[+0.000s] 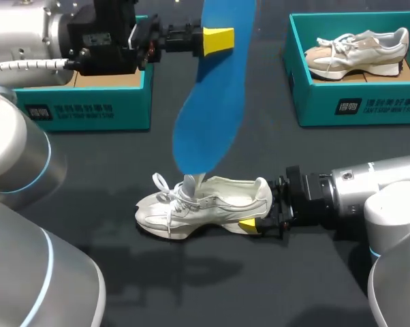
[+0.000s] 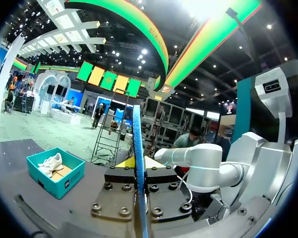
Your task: Take the shoe out of the shoebox, open the shoe tongue, remove and reinsert the insole, then place the shoe into the shoebox
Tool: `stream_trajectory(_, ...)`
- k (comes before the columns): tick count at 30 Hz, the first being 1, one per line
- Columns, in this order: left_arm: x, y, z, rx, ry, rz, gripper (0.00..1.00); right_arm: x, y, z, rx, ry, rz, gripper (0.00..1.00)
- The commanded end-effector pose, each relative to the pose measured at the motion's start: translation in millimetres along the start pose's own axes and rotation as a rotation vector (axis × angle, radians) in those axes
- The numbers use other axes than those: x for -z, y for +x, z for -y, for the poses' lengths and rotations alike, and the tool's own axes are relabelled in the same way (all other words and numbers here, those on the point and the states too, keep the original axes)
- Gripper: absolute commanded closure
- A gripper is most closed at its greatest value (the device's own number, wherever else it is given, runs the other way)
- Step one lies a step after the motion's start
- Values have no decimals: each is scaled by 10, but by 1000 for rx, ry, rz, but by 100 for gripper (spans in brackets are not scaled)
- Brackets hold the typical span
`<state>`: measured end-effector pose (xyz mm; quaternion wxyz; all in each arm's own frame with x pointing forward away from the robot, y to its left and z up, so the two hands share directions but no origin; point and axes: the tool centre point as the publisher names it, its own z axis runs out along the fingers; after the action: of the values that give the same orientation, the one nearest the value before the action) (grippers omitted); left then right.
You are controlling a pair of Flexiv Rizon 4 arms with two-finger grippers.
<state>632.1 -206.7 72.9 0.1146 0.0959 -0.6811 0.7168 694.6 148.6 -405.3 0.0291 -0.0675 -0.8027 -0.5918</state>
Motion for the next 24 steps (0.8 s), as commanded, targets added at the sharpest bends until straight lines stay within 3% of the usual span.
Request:
stream_trajectory(1, 68, 9, -62, -2, 5, 4, 100, -6, 7, 0, -2, 5, 1, 100)
stream_trajectory(14, 195, -29, -351, 69, 7, 12, 100, -6, 7, 0, -2, 5, 1, 100)
stream_trajectory(24, 224, 86, -404, 69, 12, 10, 100, -6, 7, 0, -2, 5, 1, 100)
